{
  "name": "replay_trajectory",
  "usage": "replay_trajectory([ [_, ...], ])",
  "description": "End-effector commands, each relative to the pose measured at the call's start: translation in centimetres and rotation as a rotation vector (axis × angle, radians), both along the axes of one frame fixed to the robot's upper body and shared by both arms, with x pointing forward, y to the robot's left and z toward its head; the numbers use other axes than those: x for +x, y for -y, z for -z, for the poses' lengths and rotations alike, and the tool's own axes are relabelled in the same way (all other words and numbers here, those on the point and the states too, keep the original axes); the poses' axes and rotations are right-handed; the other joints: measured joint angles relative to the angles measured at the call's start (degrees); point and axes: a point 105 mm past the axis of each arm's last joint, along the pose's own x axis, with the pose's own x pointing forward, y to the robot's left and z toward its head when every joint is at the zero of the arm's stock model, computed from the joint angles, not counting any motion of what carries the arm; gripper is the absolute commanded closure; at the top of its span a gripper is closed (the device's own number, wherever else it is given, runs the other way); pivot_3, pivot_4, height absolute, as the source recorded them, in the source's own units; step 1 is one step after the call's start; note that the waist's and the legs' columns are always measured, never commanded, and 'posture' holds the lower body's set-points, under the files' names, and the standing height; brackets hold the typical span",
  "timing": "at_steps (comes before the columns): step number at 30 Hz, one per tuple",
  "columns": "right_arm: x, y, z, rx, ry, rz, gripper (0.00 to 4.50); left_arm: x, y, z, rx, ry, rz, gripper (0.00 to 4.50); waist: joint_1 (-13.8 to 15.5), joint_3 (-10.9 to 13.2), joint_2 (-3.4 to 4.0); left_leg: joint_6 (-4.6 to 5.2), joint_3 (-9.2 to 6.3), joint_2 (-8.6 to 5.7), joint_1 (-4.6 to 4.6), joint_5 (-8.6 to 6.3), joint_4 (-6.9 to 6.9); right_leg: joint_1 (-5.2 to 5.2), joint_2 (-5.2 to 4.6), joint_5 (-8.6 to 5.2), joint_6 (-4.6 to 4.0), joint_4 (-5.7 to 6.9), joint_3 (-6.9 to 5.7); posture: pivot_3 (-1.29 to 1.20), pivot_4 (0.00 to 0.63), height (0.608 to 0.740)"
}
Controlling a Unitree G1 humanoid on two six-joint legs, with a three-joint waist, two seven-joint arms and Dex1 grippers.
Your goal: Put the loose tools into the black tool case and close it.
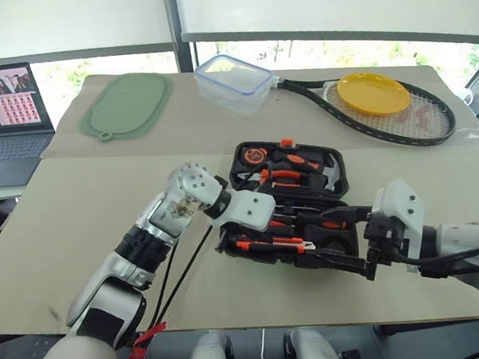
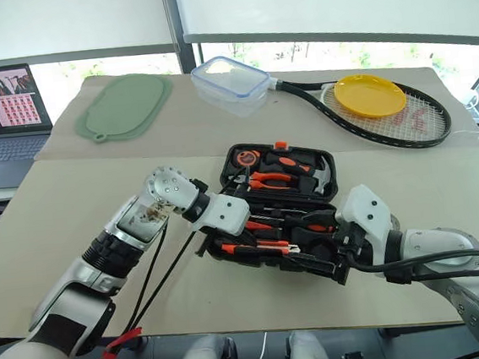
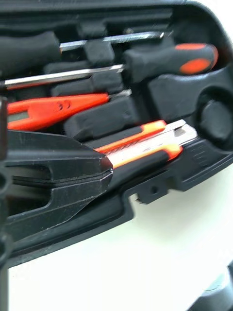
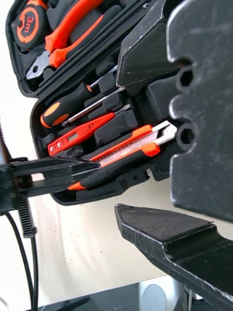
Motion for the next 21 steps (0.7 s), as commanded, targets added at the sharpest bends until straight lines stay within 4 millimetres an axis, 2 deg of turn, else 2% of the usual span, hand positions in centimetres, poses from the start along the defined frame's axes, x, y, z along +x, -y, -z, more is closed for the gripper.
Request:
replay_trajectory([
  [1,-0.3,-0.1,-0.6,-0.001,0.024,-0.004,0.00,0.0,-0.4,1.5,0.069,0.076,0.043,4.49,0.1,0.0,0.00,0.00,0.00,0.00,0.02,0.00,0.00,0.03,-0.01,0.00,0.00,-0.01,0.00,0.00,0.150,0.738],
  [7,-0.2,0.0,-0.5,0.000,0.022,0.002,0.00,0.1,-0.8,4.0,0.130,0.131,0.079,4.49,0.2,0.0,0.03,0.00,0.01,0.01,0.07,0.00,-0.02,0.06,0.00,0.00,-0.01,-0.01,0.01,0.00,0.150,0.738],
  [12,-0.3,0.1,-0.3,-0.002,0.014,0.004,0.00,0.0,-0.9,4.4,0.121,0.123,0.081,4.49,0.4,-0.2,0.04,0.01,-0.03,0.02,0.18,0.00,0.01,0.23,-0.03,0.00,0.00,-0.03,-0.01,0.00,0.150,0.738],
  [15,-0.3,0.1,-0.2,-0.005,0.009,0.005,0.00,0.2,-0.6,3.5,0.085,0.112,0.063,4.49,0.3,-0.3,0.06,0.02,-0.04,0.03,0.20,-0.01,-0.01,0.24,-0.03,0.00,0.00,-0.04,-0.01,0.00,0.150,0.738],
  [21,-0.3,0.1,-0.1,-0.005,0.008,-0.001,0.00,0.0,0.6,-0.8,-0.063,0.000,0.003,4.49,0.2,-0.3,0.06,0.01,-0.03,0.02,0.11,-0.01,0.00,0.12,-0.02,0.00,0.00,0.00,0.01,0.00,0.150,0.738],
])
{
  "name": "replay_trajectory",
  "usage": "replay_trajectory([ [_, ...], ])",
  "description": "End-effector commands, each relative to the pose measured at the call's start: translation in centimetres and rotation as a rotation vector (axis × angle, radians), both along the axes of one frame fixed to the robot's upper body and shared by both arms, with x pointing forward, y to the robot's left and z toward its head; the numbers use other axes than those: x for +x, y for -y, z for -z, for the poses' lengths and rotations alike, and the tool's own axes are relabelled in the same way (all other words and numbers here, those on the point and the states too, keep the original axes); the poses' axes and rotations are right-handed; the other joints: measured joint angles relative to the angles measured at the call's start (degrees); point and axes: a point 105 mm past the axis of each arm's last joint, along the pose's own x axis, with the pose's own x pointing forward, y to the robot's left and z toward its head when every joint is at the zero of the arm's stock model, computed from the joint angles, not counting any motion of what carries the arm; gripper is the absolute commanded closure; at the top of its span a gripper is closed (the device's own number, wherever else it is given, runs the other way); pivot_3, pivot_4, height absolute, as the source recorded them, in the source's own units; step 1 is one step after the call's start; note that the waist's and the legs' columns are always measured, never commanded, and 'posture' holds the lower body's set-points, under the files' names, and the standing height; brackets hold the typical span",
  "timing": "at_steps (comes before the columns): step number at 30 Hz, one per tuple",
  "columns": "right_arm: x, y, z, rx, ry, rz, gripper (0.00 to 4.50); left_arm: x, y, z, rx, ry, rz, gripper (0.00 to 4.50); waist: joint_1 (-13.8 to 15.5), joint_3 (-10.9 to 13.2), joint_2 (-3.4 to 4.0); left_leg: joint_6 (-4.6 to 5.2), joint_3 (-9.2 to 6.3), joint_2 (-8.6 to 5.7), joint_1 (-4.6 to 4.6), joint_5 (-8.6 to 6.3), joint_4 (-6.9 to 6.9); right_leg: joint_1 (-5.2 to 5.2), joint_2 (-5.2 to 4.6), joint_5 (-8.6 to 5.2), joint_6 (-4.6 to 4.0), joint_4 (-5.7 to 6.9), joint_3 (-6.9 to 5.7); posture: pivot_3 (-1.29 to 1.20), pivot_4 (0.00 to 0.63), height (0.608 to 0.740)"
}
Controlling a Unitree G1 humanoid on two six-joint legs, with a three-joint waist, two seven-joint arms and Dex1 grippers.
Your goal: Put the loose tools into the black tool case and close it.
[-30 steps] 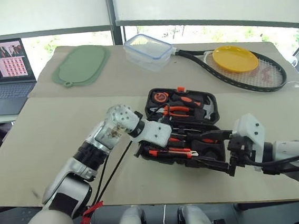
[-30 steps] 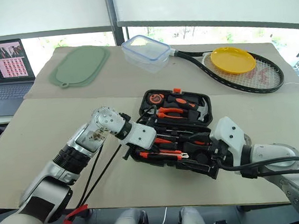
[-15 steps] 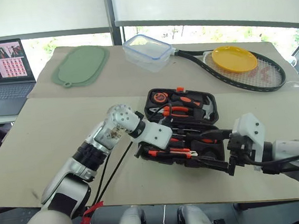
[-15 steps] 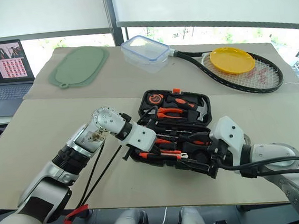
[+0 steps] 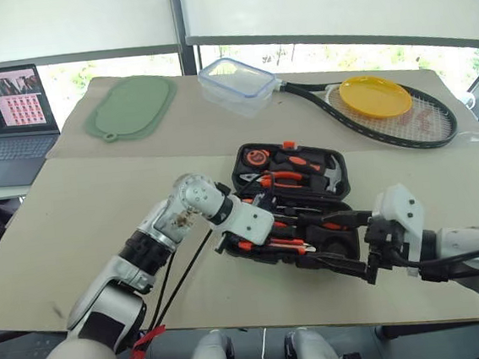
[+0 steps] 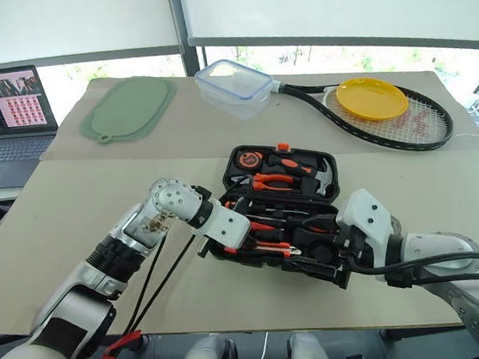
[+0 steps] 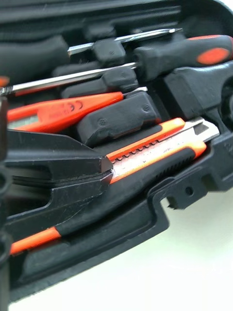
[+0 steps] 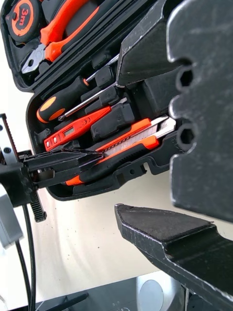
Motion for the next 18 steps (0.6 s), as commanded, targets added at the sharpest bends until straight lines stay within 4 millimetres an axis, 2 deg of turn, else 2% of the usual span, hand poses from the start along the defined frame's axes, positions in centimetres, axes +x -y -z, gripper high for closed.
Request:
replay_trajectory([
  [1,0.0,-0.1,-0.7,-0.005,0.035,-0.009,0.00,-0.8,0.6,-2.3,-0.063,-0.071,0.010,4.49,-0.1,0.0,0.00,0.00,0.00,0.00,-0.06,0.00,0.00,-0.07,0.02,0.00,0.00,0.01,0.01,0.00,0.150,0.738],
  [3,0.0,-0.1,-0.7,-0.005,0.035,-0.010,0.00,-1.3,0.4,-2.2,-0.048,-0.078,0.024,4.49,-0.1,0.0,0.00,0.00,0.01,-0.01,-0.11,0.00,-0.01,-0.12,0.03,0.00,0.00,0.01,0.01,0.00,0.150,0.738],
  [7,0.0,-0.1,-0.7,-0.007,0.035,-0.011,0.00,-1.8,0.0,-0.7,-0.002,-0.063,0.044,4.49,-0.1,0.0,0.00,0.00,0.01,-0.02,-0.08,0.00,-0.01,-0.10,0.04,0.00,0.00,0.01,0.02,0.00,0.150,0.738],
  [13,0.0,-0.1,-0.8,-0.008,0.037,-0.012,0.00,-0.9,-0.1,1.7,0.058,0.032,0.036,4.49,0.2,0.0,0.00,0.00,0.00,-0.03,-0.03,0.00,0.00,0.00,0.00,0.00,0.00,-0.03,0.01,0.00,0.150,0.738],
  [18,0.0,-0.1,-0.8,-0.007,0.037,-0.009,0.00,-0.5,0.0,2.2,0.054,0.027,0.020,4.49,0.4,0.0,0.02,0.07,-0.19,-0.03,0.12,0.04,0.04,0.34,0.00,0.01,0.02,-0.10,0.01,0.00,0.150,0.738],
])
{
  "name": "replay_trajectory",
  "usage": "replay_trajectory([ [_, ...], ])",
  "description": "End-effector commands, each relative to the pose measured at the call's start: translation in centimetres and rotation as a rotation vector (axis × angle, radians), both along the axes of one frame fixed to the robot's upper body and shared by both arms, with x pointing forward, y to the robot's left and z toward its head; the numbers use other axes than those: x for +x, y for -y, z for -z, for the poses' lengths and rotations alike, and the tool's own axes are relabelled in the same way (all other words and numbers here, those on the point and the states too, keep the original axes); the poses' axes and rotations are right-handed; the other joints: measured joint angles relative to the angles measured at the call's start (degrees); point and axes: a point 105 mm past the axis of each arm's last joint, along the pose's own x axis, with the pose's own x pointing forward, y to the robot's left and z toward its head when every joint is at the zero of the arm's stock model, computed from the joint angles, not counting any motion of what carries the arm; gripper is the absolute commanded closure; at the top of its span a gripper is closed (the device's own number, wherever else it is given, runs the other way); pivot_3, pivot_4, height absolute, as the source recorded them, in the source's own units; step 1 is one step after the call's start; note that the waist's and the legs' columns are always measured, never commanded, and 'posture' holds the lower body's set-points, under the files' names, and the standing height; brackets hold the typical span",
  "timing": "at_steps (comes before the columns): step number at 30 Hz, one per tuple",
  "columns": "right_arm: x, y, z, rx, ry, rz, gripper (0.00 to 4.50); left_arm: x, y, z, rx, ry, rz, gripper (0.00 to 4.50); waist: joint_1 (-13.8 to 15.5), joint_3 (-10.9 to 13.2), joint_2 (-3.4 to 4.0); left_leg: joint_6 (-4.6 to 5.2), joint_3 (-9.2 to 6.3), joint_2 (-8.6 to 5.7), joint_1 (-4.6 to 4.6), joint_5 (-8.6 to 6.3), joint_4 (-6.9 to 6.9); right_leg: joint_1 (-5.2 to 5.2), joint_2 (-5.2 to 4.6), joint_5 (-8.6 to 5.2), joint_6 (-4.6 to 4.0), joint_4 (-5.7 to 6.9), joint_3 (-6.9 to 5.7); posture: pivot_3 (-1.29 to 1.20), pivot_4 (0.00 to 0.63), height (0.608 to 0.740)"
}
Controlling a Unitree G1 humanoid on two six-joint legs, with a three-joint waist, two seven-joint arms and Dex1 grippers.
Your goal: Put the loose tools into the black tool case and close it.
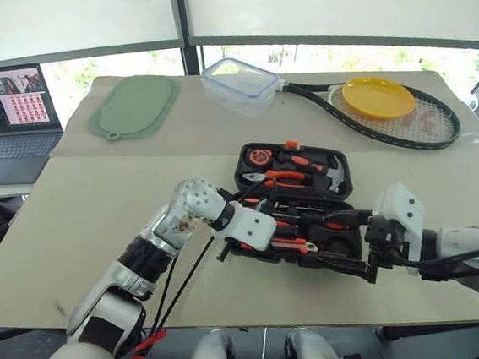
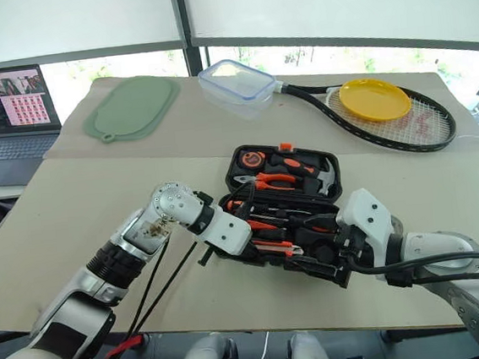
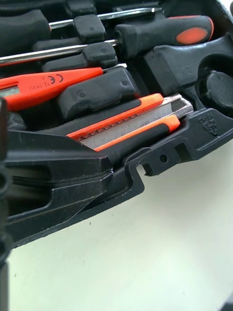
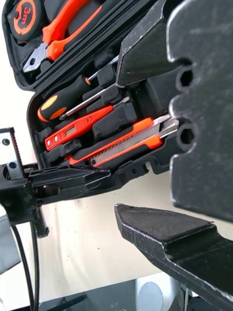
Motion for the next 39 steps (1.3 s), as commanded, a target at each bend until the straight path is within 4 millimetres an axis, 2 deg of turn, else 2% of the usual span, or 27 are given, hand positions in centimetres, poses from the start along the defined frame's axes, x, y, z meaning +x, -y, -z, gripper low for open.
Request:
replay_trajectory([
  [1,-0.1,-0.1,-0.8,-0.001,0.033,-0.007,0.00,0.8,-0.4,1.6,0.056,-0.003,-0.052,4.49,0.0,0.0,0.00,0.01,-0.02,0.01,0.04,0.00,0.00,0.08,0.00,0.00,0.01,-0.03,-0.01,0.00,0.150,0.738],
  [2,-0.1,-0.1,-0.8,-0.002,0.033,-0.006,0.00,0.9,-0.5,1.5,0.054,-0.002,-0.053,4.49,0.0,0.0,0.00,0.01,-0.03,0.01,0.08,0.00,0.00,0.14,-0.01,0.00,0.01,-0.05,-0.02,0.00,0.150,0.738],
  [5,0.0,0.1,-0.9,-0.007,0.036,0.001,0.00,1.0,-0.2,-0.4,-0.032,-0.074,-0.102,4.49,-0.1,0.0,0.00,0.01,-0.06,0.02,0.16,0.00,-0.01,0.25,-0.01,0.00,0.01,-0.07,-0.03,0.00,0.150,0.738],
  [8,0.0,1.3,-1.5,-0.026,0.041,0.026,0.00,1.3,-0.2,-4.0,-0.209,-0.160,-0.164,4.49,-0.4,0.0,0.00,0.01,-0.07,0.03,0.12,0.00,-0.01,0.19,0.00,0.00,0.02,-0.03,-0.02,0.00,0.150,0.738],
  [10,-0.4,3.0,-2.0,-0.048,0.031,0.056,0.00,1.9,-1.3,-6.4,-0.315,-0.206,-0.227,4.49,-0.5,0.0,0.01,0.01,-0.06,0.04,-0.12,0.01,-0.01,-0.14,0.01,0.01,0.02,0.05,0.01,0.00,0.150,0.738],
  [13,-1.4,6.7,-2.8,-0.090,-0.005,0.136,0.00,2.4,-4.6,-9.0,-0.383,-0.275,-0.337,3.76,-0.4,0.0,0.01,0.00,-0.05,0.04,-0.36,0.02,-0.04,-0.44,0.05,-0.01,0.04,0.11,0.03,0.00,0.150,0.738],
  [16,-2.8,10.6,-3.3,-0.132,-0.048,0.227,0.00,1.4,-8.1,-10.4,-0.377,-0.363,-0.399,2.73,-0.9,0.0,0.02,-0.01,-0.02,0.04,-0.35,0.02,-0.11,-0.45,0.11,-0.02,0.02,0.08,0.05,0.00,0.150,0.738],
  [20,-5.4,15.9,-3.2,-0.208,-0.132,0.343,0.00,-0.7,-11.6,-10.8,-0.300,-0.370,-0.462,1.31,-1.1,0.0,0.03,-0.01,0.02,0.03,-0.25,0.02,-0.16,-0.36,0.05,-0.07,0.07,0.04,0.07,0.00,0.150,0.738],
  [23,-6.2,18.3,-3.3,-0.217,-0.172,0.400,0.00,-2.6,-13.1,-11.1,-0.265,-0.387,-0.480,0.17,-1.2,0.0,0.01,-0.02,0.04,0.03,-0.14,0.01,-0.19,-0.27,0.02,-0.11,0.07,-0.01,0.09,0.00,0.150,0.738],
  [24,-6.0,18.7,-3.2,-0.216,-0.177,0.408,0.00,-3.0,-13.3,-11.2,-0.270,-0.393,-0.486,0.03,-1.3,0.0,0.00,-0.03,0.03,0.06,-0.11,0.01,-0.19,-0.24,0.03,-0.13,0.03,-0.01,0.09,0.00,0.150,0.738],
  [27,-4.8,18.8,-2.2,-0.250,-0.185,0.390,0.00,-3.5,-13.0,-11.3,-0.293,-0.387,-0.505,0.03,-1.5,0.0,0.00,-0.06,0.04,0.07,-0.05,0.03,-0.18,-0.20,0.02,-0.16,0.00,-0.01,0.12,0.00,0.150,0.738],
  [32,-1.0,17.2,-0.5,-0.252,-0.174,0.313,0.00,-4.0,-12.3,-10.8,-0.309,-0.381,-0.519,0.03,-2.0,0.1,0.03,-0.12,0.04,0.06,0.03,0.06,-0.22,-0.17,0.06,-0.32,-0.20,0.06,0.14,0.00,0.150,0.738],
  [35,1.5,16.6,1.2,-0.316,-0.164,0.284,0.00,-3.3,-12.1,-10.4,-0.319,-0.312,-0.565,0.03,-1.9,0.1,0.04,-0.15,0.08,0.04,-0.03,0.09,-0.26,-0.32,0.10,-0.27,-0.11,0.11,0.21,0.00,0.150,0.738],
  [39,3.1,16.2,2.4,-0.327,-0.174,0.266,0.00,-3.5,-12.0,-10.4,-0.322,-0.308,-0.568,0.03,-1.6,0.1,0.12,-0.20,0.14,-0.03,-0.07,0.12,-0.26,-0.41,0.15,-0.27,-0.12,0.15,0.24,0.00,0.150,0.738],
])
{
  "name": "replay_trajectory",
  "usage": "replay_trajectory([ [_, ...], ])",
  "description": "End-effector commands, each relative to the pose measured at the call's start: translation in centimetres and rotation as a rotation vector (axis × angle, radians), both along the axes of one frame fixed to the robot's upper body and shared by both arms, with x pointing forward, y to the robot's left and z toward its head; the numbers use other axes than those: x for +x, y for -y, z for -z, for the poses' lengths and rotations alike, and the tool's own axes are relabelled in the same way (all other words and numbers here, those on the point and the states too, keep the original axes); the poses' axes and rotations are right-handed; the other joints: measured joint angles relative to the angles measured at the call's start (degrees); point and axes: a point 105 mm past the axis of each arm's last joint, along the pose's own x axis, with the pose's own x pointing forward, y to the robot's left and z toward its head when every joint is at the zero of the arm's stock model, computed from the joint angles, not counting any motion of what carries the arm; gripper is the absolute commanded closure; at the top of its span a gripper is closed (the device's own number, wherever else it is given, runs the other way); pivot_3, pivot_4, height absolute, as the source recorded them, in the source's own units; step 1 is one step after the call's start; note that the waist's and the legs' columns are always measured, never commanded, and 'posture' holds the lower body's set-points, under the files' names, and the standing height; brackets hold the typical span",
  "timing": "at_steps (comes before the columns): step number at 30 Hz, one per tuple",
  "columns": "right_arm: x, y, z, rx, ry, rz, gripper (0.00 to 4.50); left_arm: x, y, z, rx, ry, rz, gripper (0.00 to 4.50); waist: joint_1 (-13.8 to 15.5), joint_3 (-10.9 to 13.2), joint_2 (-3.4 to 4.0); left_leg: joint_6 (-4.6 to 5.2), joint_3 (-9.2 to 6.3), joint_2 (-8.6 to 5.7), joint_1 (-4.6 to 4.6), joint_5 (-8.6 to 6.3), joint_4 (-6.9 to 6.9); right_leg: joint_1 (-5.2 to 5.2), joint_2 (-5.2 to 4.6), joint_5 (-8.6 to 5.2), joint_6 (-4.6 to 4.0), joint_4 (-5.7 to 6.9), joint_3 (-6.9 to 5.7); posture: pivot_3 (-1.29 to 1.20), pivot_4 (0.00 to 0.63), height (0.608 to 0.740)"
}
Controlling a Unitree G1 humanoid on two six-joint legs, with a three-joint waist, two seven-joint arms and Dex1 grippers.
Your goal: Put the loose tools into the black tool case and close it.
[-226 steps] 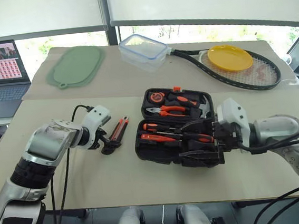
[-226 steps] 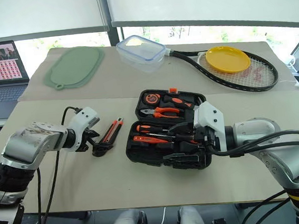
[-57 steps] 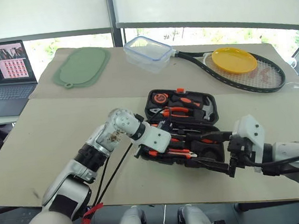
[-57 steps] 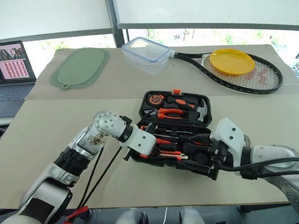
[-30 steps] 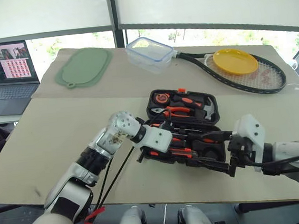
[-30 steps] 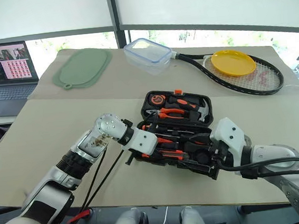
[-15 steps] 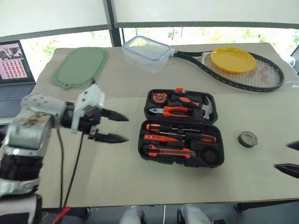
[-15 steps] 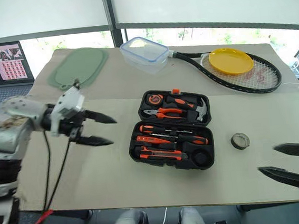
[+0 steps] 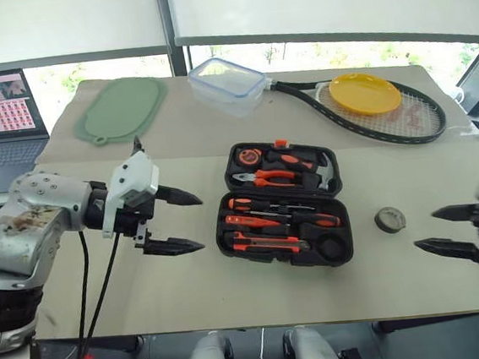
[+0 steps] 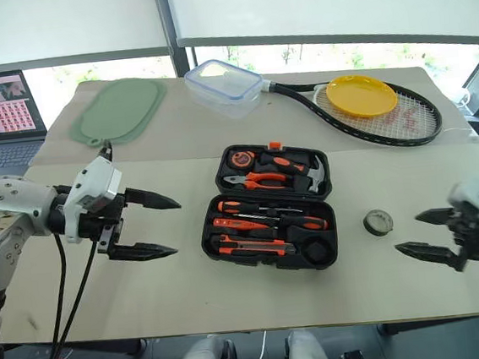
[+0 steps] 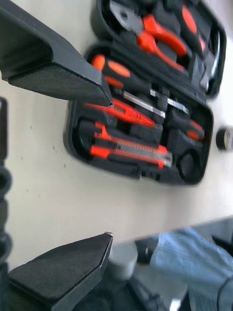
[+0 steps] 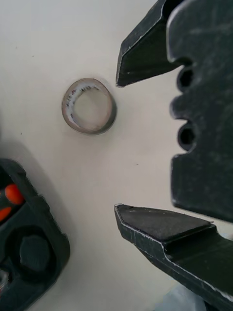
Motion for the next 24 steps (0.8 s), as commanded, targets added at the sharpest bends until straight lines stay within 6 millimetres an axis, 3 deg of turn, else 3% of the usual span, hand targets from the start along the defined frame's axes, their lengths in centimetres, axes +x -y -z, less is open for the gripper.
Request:
replay_trajectory([
  [1,1.5,0.1,0.7,-0.037,0.014,-0.004,0.00,-0.4,0.3,-0.6,0.005,0.048,0.009,0.03,0.2,0.0,0.02,-0.01,-0.01,0.01,-0.02,0.00,0.00,-0.01,-0.01,-0.02,0.00,0.01,-0.05,0.00,0.150,0.738],
  [10,4.0,-0.2,3.3,-0.045,-0.004,0.022,0.00,-0.4,0.5,-0.6,0.014,0.072,0.004,0.03,0.0,0.0,0.03,-0.01,0.06,0.03,0.00,0.01,0.00,-0.01,0.00,-0.01,0.00,0.03,-0.03,0.00,0.150,0.738],
  [11,4.1,-0.4,3.6,-0.048,-0.004,0.016,0.53,-0.4,0.5,-0.6,0.014,0.074,0.004,0.00,0.0,0.0,0.03,-0.01,0.06,0.03,-0.01,0.01,0.00,-0.02,0.00,-0.01,0.00,0.03,-0.02,0.00,0.150,0.738],
  [15,4.5,-0.6,4.2,-0.050,-0.004,0.014,1.68,-0.2,0.5,-0.6,0.015,0.084,0.002,0.00,0.0,0.0,0.05,-0.02,0.08,0.02,0.01,0.01,0.00,-0.01,0.00,-0.01,0.00,0.04,-0.01,0.00,0.150,0.738],
  [23,4.7,-0.8,4.1,-0.049,0.023,0.007,4.41,0.2,0.5,-0.7,0.018,0.098,0.005,0.00,0.0,0.0,0.05,-0.02,0.08,0.05,0.02,0.01,0.00,0.00,0.02,-0.01,0.00,0.05,-0.01,0.00,0.150,0.738],
  [24,4.5,-0.9,3.7,-0.050,0.033,-0.004,4.46,0.2,0.5,-0.6,0.020,0.100,0.006,0.00,0.0,0.0,0.05,-0.02,0.08,0.05,0.02,0.01,0.00,0.00,0.02,-0.01,0.00,0.04,-0.01,0.00,0.150,0.738],
])
